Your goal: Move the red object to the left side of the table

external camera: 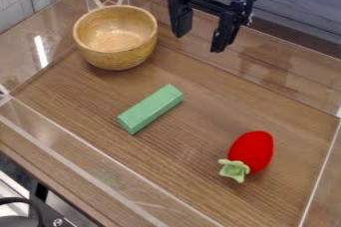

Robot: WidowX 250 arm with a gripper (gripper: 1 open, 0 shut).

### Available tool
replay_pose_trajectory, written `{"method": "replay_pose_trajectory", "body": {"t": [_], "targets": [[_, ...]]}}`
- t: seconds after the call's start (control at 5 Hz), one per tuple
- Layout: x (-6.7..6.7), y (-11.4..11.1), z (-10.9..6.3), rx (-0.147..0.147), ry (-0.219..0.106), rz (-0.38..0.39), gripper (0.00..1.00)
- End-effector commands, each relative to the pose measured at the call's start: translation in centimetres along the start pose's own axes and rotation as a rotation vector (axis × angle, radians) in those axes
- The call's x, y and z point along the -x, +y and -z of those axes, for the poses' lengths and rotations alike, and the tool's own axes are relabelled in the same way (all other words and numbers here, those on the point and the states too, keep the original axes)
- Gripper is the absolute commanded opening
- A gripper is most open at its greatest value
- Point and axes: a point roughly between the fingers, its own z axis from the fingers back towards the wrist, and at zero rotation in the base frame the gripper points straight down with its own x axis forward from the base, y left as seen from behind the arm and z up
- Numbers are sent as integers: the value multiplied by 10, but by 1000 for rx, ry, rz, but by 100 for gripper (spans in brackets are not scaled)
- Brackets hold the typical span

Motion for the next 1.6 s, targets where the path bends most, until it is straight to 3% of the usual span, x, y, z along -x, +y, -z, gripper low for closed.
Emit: {"method": "replay_pose_trajectory", "body": {"t": [0.0, 0.2, 0.4, 0.8, 1.0, 1.2, 1.4], "targets": [[4, -5, 8, 3, 27, 15, 100], [21, -28, 22, 9, 45, 99, 100], [34, -56, 31, 19, 40, 211, 100], [46, -119, 48, 41, 34, 338, 100], [50, -128, 60, 56, 29, 331, 100], [47, -119, 66, 75, -17, 235, 100], [42, -110, 64, 86, -83, 200, 100]]}}
